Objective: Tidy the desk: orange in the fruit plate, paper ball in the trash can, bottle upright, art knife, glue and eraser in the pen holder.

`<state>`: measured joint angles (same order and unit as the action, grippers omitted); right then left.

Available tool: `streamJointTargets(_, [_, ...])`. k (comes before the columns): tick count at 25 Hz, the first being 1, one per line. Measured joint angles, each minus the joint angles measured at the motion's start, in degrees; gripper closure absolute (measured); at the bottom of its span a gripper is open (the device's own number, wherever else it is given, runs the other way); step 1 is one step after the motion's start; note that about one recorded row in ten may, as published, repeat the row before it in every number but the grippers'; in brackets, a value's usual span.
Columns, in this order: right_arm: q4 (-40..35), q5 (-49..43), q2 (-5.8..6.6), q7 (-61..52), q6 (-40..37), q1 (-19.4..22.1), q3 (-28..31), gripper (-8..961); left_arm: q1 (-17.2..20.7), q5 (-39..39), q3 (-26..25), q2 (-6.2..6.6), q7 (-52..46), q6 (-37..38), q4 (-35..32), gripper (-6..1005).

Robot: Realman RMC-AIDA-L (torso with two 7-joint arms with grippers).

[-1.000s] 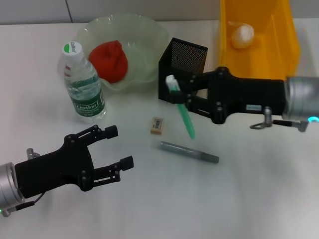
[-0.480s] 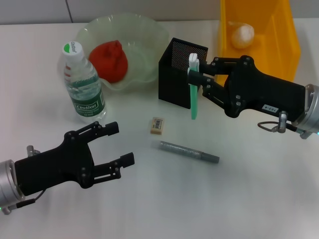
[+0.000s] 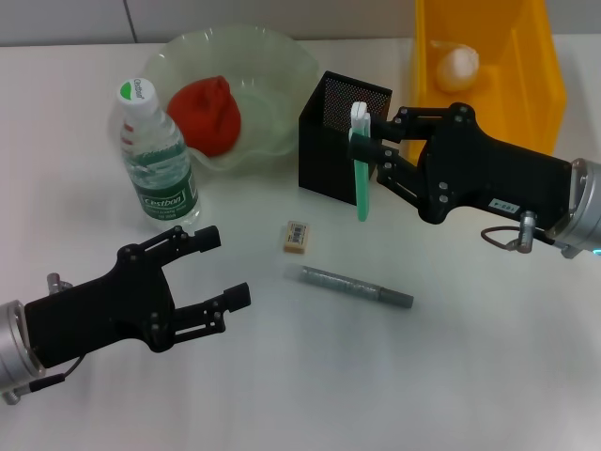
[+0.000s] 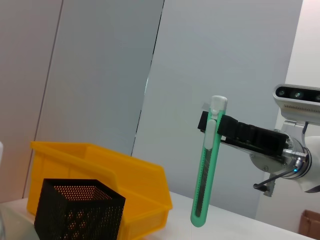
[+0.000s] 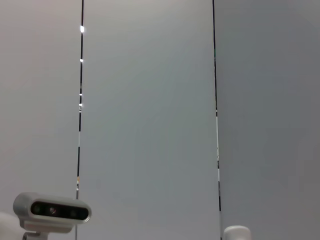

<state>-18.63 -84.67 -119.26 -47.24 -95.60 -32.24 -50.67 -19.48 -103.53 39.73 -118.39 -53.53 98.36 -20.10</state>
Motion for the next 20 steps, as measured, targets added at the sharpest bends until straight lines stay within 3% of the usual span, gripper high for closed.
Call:
streamJointTargets(12, [1.6,10.2,0.00,-4.2,0.1,-0.3,0.7,770,-0.3,0.0,0.0,-0.08,0.4,0.0,0.9,159])
streamJointTargets(20, [3.0,18.0,-0.09,-10.7,9.9,-2.7,0.7,770,0.2,0.0,0.0,-0.09,0.5,0.4,0.9,159])
